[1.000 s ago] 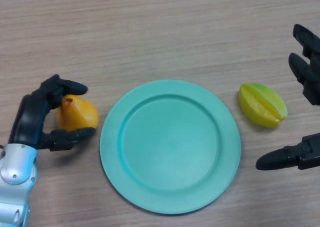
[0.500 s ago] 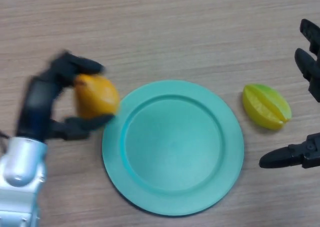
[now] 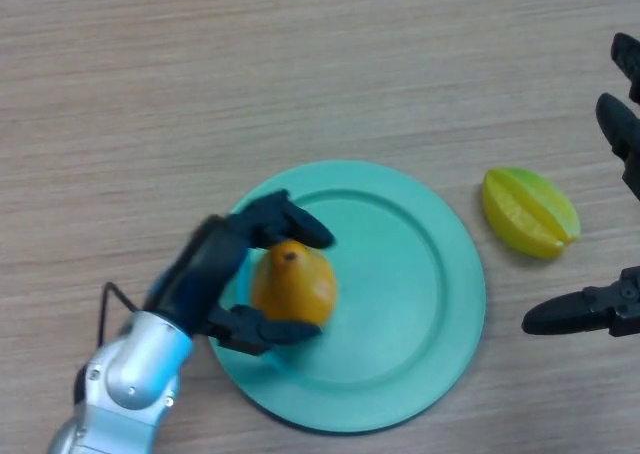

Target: Pick up the yellow pear and place it on the plate

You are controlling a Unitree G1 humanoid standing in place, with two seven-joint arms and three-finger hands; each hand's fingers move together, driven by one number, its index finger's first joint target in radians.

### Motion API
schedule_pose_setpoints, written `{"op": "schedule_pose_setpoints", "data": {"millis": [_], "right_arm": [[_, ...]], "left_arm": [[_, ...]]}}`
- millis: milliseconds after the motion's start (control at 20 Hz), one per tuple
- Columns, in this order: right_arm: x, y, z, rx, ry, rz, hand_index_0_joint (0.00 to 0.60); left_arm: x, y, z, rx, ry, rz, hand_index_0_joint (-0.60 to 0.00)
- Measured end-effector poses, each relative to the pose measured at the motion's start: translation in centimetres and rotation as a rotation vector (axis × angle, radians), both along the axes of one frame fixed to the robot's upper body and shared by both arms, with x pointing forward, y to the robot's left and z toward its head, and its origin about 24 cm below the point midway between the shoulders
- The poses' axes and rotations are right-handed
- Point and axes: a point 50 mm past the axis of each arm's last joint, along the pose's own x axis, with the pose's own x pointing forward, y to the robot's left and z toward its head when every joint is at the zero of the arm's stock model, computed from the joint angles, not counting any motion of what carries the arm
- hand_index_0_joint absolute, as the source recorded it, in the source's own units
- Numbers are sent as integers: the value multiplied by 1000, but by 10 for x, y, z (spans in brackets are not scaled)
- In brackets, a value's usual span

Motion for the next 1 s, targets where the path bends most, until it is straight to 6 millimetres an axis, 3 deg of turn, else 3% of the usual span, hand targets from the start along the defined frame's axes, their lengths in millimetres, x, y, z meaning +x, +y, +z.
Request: {"op": "schedule_pose_setpoints", "data": {"millis": [200, 250, 400, 450, 500, 650, 1000], "right_arm": [[-1, -1, -3, -1, 29, -10, 0], [-1, -1, -3, -1, 29, -10, 0], [-2, -1, -3, -2, 25, -9, 0], [-2, -1, -3, -2, 26, -9, 0], [-3, 0, -2, 0, 22, -9, 0], [-6, 1, 2, -3, -1, -3, 0], [-10, 3, 5, -1, -5, -6, 0]], "left_arm": [[0, -2, -8, -80, 99, -4, -600], [0, -2, -10, -78, 113, 3, -550], [0, -2, -10, -105, 123, 1, -150], [1, -1, -12, -102, 130, 3, -50], [2, 0, -18, -87, 148, 12, 0], [2, 1, -19, -79, 149, 21, 0], [-5, 3, 22, -91, 6, -4, 0]]}}
